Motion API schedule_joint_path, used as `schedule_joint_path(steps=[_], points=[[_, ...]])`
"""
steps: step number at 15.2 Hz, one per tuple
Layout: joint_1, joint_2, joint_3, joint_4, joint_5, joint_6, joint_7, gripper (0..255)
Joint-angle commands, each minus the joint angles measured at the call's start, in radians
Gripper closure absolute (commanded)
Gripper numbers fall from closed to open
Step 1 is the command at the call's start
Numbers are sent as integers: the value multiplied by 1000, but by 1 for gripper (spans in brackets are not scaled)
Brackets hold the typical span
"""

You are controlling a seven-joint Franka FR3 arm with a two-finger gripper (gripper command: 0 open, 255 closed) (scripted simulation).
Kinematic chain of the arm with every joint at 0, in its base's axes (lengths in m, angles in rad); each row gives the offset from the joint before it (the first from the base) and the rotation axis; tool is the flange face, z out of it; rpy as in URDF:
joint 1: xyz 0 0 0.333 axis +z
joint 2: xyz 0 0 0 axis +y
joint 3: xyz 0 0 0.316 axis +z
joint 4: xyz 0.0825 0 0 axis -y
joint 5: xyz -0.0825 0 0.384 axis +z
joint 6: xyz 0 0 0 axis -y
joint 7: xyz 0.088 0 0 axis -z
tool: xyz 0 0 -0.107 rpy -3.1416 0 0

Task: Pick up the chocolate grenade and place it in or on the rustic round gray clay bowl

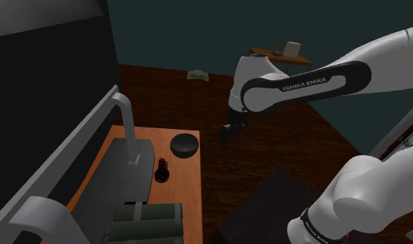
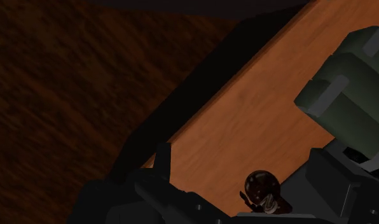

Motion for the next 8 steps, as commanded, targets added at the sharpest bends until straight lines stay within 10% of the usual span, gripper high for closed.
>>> schedule_joint_path(steps=[1,8], points=[[8,78,18,14,9,80,23,0],[26,348,61,103,1,304,100,0]])
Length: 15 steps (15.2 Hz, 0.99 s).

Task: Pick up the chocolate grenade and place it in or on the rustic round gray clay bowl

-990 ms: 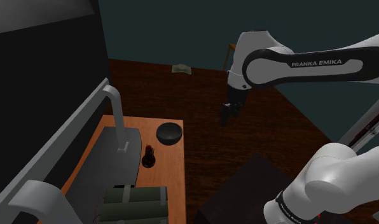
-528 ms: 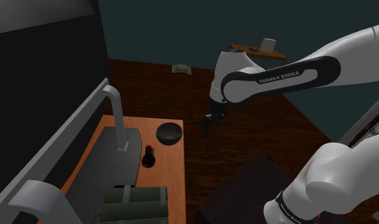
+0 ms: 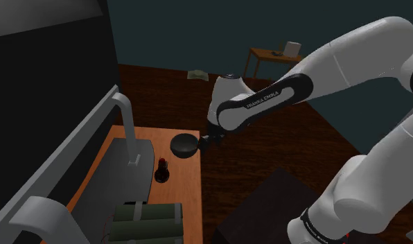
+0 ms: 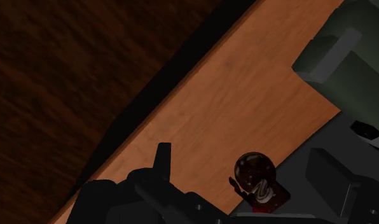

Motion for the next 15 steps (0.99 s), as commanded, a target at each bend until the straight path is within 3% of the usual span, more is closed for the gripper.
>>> schedule_joint_path(steps=[1,8,15], points=[[8,84,13,45,-10,53,32,0],[47,359,16,213,-71,203,127,0],[113,624,-14,445,-116,281,201,0]])
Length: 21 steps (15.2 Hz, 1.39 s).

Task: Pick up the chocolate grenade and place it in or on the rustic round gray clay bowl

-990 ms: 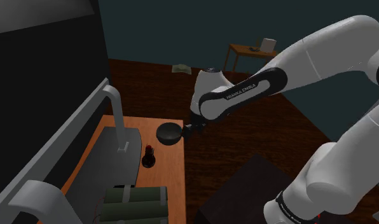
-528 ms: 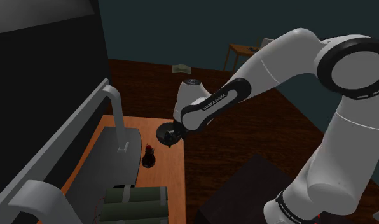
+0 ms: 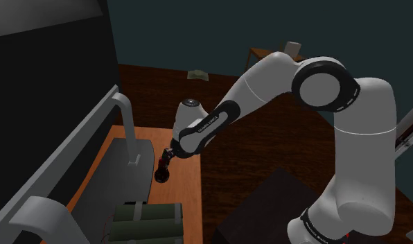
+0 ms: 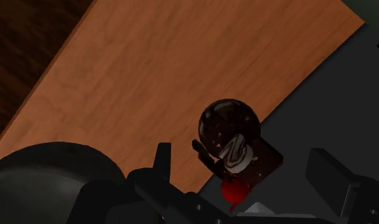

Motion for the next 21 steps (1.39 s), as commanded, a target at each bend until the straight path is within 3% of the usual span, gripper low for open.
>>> schedule_joint_path(steps=[1,4,12,20,21], points=[[25,71,-8,75,-9,10,24,0],[51,184,-20,200,-16,18,44,0],[68,293,-33,272,-24,58,50,0],[68,293,-33,272,-24,58,50,0],[68,293,-33,272,-24,58,50,255]])
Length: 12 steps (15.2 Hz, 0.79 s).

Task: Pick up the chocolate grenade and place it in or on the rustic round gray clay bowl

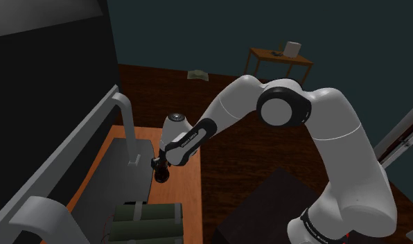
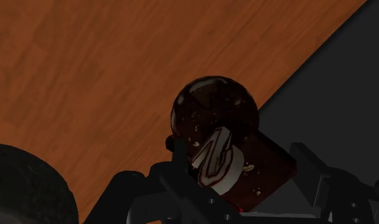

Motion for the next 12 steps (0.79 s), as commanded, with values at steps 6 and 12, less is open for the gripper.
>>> schedule_joint_path(steps=[6,12], points=[[0,0,0,1,0,0,0,255],[-3,-36,4,-15,2,-21,0,255]])
